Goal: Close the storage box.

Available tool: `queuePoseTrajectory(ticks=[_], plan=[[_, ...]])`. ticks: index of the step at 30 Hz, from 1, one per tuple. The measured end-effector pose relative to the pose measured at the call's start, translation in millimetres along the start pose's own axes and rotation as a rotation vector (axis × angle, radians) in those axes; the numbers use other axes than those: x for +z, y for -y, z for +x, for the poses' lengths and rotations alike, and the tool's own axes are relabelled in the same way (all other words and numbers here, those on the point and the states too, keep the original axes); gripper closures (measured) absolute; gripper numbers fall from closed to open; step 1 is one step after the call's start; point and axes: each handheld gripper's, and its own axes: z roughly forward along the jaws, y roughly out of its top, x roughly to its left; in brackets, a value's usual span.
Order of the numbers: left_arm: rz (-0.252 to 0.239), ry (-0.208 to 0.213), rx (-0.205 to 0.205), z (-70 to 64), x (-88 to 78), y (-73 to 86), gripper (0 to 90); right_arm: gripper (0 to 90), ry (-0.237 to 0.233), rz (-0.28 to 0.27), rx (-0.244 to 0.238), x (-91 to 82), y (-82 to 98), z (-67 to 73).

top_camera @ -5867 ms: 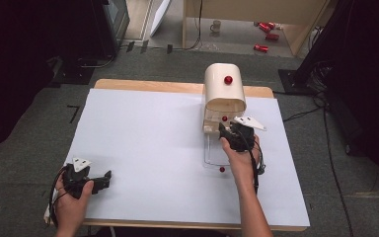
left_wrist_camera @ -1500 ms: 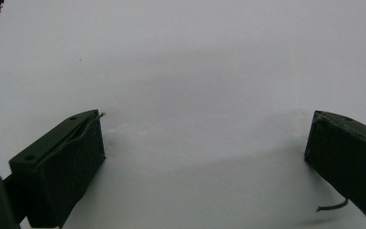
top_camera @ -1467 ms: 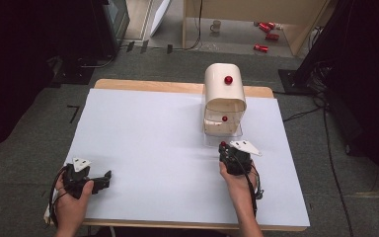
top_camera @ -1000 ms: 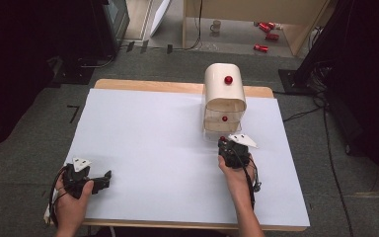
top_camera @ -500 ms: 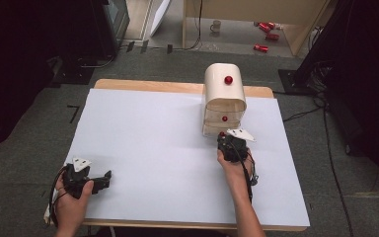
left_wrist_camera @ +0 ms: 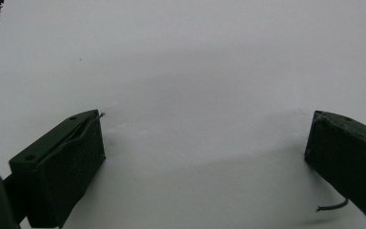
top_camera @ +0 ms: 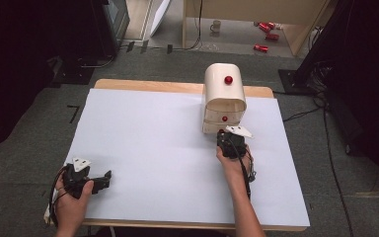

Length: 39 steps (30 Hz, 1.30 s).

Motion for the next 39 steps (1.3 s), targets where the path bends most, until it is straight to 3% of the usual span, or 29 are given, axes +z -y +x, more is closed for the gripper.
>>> queuePoseTrajectory(ticks=[9,14,15,16,19,20,24,31,39], plan=[[0.0,0.0,0.0,0.0,0.0,0.0,0.0,76.3,0.009,0.009,-0.002,7.0,3.0,0.0],[0.0,0.0,-0.001,-0.1,0.0,0.0,0.0,69.0,0.01,0.018,-0.001,9.5,4.9,-2.0],[0.0,0.0,0.0,0.0,0.0,0.0,0.0,60.5,0.013,0.013,0.002,8.9,5.2,-3.4],[0.0,0.0,0.0,0.0,0.0,0.0,0.0,60.5,0.013,0.013,0.002,8.9,5.2,-3.4],[0.0,0.0,0.0,0.0,0.0,0.0,0.0,36.3,0.045,0.008,0.009,5.2,7.4,-7.5],[0.0,0.0,0.0,0.0,0.0,0.0,0.0,34.7,0.047,0.013,0.012,4.0,8.5,-9.4],[0.0,0.0,0.0,0.0,0.0,0.0,0.0,34.5,0.047,0.019,0.019,-0.4,12.9,-17.3],[0.0,-0.001,0.0,-0.1,0.0,0.0,0.0,35.0,0.103,0.012,0.079,-4.7,10.6,-41.7],[0.0,-0.001,0.0,-0.1,0.0,0.0,0.0,35.2,0.135,0.008,0.104,3.4,5.6,-48.6]])
